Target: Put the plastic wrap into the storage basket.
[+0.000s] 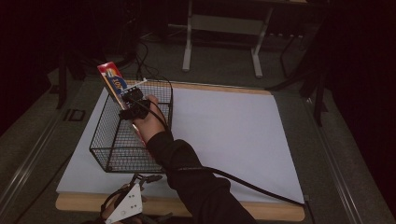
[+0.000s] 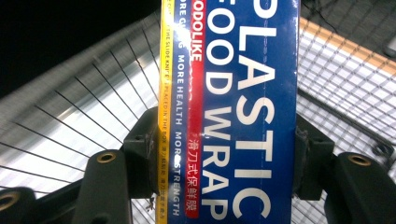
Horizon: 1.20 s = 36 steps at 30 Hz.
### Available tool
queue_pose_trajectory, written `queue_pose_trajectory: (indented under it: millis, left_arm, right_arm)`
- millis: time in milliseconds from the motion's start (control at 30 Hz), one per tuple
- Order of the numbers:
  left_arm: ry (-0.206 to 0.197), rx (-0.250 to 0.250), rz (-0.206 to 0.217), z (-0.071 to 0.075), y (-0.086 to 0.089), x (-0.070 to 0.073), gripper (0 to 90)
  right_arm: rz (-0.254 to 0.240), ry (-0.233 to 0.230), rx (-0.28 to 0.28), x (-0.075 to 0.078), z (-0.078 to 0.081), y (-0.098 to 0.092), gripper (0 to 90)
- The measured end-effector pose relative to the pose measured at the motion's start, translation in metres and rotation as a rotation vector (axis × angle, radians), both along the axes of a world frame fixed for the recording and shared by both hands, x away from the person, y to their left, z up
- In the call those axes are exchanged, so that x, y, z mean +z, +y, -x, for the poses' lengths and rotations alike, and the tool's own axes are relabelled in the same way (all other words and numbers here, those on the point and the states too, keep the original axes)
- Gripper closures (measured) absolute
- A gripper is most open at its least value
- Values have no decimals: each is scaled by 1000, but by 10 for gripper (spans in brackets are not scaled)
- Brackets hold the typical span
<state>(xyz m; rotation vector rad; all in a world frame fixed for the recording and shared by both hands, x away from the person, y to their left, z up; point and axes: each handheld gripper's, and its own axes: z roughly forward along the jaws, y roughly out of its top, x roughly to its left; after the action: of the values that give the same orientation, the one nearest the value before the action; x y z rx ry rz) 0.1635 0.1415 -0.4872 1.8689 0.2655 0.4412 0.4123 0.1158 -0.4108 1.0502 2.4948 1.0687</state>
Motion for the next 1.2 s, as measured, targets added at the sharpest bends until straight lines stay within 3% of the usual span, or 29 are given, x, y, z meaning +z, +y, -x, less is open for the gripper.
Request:
queue_pose_trajectory:
  millis: [67, 200, 500, 867, 1067, 1133, 1200]
  left_arm:
    - [-1, 0, 0, 0, 0, 0, 1]
    - [0, -1, -2, 0, 0, 0, 0]
    - [0, 0, -8, 0, -1, -1, 0]
    - [2, 1, -10, 0, -1, -1, 0]
    - [4, -2, -11, -1, -1, -1, 0]
    - [4, -3, -12, 0, -1, -1, 0]
    - [5, -4, -14, -1, -1, -1, 0]
  right_arm:
    - [11, 25, -6, -7, -1, 0, 392]
    - [52, 11, 0, -11, -1, -1, 390]
    - [48, 64, 18, -21, 1, -11, 381]
    - [77, 57, 51, -19, 1, -10, 355]
    - [91, 29, 39, -16, -1, -14, 254]
    - [77, 26, 36, -15, -2, -18, 231]
    - [32, 34, 38, -10, -4, -25, 245]
